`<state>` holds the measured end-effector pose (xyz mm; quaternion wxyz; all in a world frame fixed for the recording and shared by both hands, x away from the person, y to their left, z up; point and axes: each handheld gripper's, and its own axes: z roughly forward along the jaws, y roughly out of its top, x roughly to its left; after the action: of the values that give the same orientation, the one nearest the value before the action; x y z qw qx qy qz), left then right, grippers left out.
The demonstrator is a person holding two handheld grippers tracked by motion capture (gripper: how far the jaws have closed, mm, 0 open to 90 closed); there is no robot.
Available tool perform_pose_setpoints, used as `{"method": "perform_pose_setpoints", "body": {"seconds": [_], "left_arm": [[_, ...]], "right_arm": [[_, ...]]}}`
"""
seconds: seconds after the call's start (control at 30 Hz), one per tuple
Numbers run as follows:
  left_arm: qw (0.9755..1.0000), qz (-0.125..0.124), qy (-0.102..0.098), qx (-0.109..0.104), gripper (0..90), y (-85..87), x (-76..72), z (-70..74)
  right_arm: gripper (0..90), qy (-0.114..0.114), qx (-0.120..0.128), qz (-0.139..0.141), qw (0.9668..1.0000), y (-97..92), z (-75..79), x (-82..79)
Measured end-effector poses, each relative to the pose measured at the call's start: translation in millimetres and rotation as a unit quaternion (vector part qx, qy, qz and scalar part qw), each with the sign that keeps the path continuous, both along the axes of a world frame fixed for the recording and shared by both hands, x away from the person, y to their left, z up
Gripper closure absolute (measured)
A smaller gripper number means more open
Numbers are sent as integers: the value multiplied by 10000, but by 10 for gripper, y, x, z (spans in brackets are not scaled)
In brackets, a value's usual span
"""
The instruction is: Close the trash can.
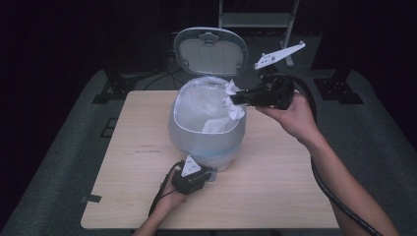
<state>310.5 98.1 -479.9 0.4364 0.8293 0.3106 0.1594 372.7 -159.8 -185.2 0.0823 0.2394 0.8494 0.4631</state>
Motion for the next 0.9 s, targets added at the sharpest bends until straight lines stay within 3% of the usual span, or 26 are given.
{"method": "perform_pose_setpoints", "body": {"seconds": [0.9], "left_arm": [[10000,-3,15,-34,713,3,4,-2]], "right_arm": [[846,73,-39,-12,10000,270,-34,202]]}}
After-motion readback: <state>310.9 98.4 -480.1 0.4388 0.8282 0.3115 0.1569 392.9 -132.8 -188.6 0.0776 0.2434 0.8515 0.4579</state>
